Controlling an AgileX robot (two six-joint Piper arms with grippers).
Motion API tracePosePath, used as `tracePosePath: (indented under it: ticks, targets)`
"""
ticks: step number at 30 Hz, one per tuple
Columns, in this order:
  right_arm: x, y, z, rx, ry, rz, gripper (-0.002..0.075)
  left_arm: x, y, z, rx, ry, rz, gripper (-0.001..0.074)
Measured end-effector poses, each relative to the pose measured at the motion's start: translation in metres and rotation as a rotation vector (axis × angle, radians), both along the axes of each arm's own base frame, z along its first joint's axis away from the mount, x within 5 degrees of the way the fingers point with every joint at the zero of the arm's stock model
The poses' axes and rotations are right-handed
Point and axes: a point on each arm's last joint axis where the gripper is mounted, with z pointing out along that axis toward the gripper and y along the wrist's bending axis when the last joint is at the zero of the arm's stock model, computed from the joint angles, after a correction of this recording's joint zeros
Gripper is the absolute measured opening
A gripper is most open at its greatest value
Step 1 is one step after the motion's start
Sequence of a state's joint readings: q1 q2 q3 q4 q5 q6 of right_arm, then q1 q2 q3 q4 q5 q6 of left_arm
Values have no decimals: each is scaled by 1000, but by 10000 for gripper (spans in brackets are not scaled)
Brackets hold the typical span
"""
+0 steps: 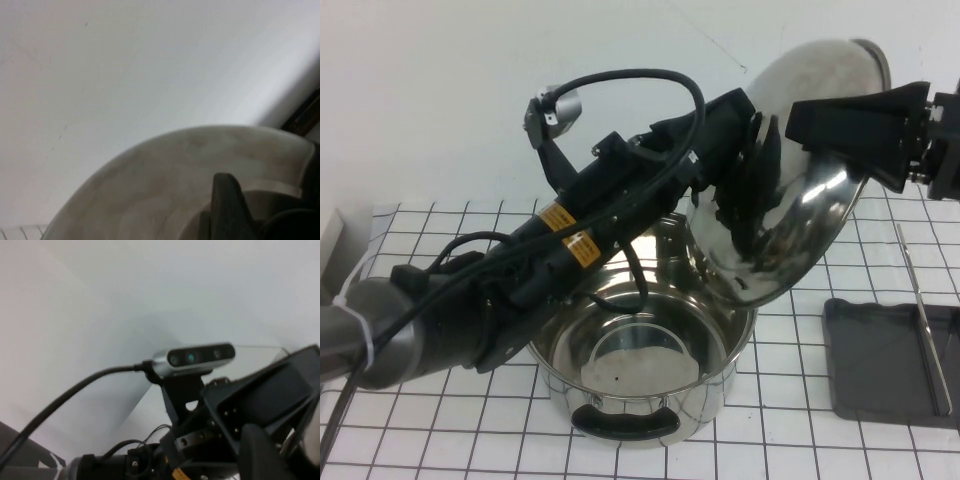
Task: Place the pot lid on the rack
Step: Hand over the pot lid, then place the pot lid on the pot rack
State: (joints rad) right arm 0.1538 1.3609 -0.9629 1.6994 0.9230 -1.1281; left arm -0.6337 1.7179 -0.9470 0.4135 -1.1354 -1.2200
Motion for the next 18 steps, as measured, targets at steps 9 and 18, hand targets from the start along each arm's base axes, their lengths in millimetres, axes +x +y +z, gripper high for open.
tracePosePath:
  ticks: [9, 18]
  targets:
    - [0, 0, -2, -65, -90, 6, 67, 5, 8, -1, 43, -47, 5, 442]
    - [-27, -12, 25, -244, -296, -98, 67, 15, 37, 4, 138, -139, -44, 455]
